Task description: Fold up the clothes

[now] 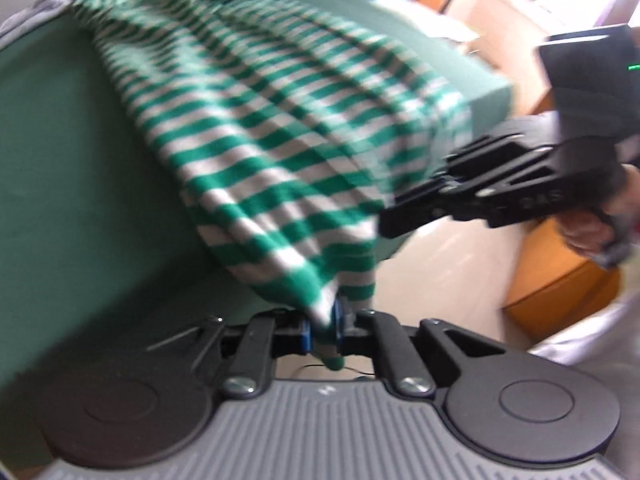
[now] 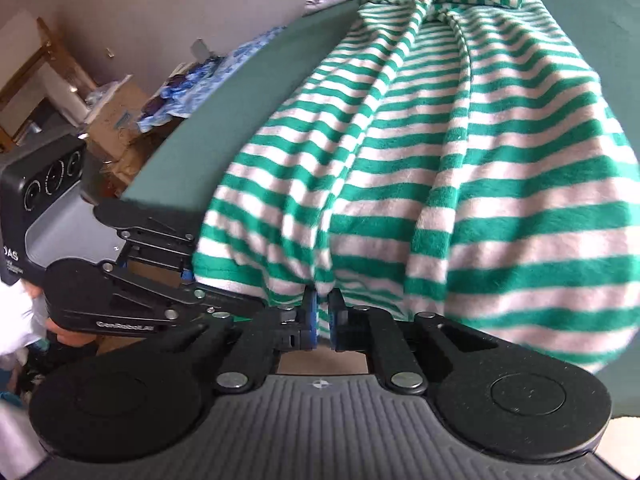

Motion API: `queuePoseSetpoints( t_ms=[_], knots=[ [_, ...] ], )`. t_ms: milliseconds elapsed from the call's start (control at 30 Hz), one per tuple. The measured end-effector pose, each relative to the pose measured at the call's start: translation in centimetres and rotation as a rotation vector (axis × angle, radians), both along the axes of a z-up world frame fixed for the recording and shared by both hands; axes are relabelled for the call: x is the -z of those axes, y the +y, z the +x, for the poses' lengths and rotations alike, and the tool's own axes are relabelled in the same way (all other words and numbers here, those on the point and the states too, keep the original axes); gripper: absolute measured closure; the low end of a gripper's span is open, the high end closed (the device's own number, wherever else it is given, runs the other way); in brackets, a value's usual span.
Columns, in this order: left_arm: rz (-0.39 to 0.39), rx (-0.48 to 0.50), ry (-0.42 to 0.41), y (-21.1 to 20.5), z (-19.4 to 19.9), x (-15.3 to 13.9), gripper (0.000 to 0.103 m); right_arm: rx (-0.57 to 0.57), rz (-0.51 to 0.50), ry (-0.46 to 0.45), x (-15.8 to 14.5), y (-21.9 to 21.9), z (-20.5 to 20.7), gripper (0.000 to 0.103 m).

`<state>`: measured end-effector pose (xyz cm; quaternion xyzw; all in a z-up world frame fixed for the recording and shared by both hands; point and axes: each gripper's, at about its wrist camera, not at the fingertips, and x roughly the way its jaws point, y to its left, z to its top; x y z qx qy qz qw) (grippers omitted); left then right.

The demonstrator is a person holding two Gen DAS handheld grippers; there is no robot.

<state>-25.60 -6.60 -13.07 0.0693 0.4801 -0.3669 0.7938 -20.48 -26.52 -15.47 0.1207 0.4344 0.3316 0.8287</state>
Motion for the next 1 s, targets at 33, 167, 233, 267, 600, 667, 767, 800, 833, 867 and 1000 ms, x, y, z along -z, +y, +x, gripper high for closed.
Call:
queuePoseSetpoints(
  t_ms=[33, 167, 233, 267, 600, 667, 767, 800, 833, 867, 1000],
  knots=[
    [-0.032, -0.001, 0.005, 0.3, -0.6, -0.7, 0.097, -0.01, -0.002, -0.001, -0.3, -0.3, -0.4, 0.097],
    [-0.089, -0.064, 0.082, 2.1, -0.5, 0.0, 0.097, -0.02, -0.013, 0.025, 0.0, -1.0, -1.2, 0.098],
    [-0.048, -0.104, 0.139, 2.8, 0.5, 2.1, 0.098, 0.0, -0.03, 0.033, 0.2, -1.1, -1.3, 0.098],
    [-0.031, -0.112, 0.154, 3.2, 0.8, 2.8, 0.098, 0.011, -0.039, 0.037, 0.3, -1.2, -1.4, 0.096],
    [-0.009, -0.103, 0.135, 2.2, -0.2, 2.9, 0.099, 0.121, -0.066, -0.003, -1.9, -3.9, -3.3, 0.08],
    [0.051, -0.11, 0.153, 2.7, -0.4, 4.0, 0.096, 0.155, -0.093, -0.02, -2.2, -3.8, -3.3, 0.073],
    [0.191, -0.095, 0.121, 3.5, -1.6, 5.1, 0.095, 0.2, -0.124, -0.05, -2.7, -5.3, -3.6, 0.072],
    [0.19, -0.11, 0.116, 3.9, -1.9, 4.4, 0.095, 0.208, -0.122, -0.057, -2.8, -6.0, -3.6, 0.074],
    [0.19, -0.125, 0.111, 4.2, -2.3, 3.8, 0.095, 0.205, -0.116, -0.078, -3.1, -6.2, -3.6, 0.079],
    [0.189, -0.138, 0.102, 4.5, -2.6, 3.0, 0.096, 0.201, -0.109, -0.101, -3.3, -6.2, -3.5, 0.081],
    [0.066, -0.094, -0.143, 1.8, -3.5, -3.4, 0.09, 0.221, -0.042, -0.173, -3.3, -5.1, -2.0, 0.081]
  ],
)
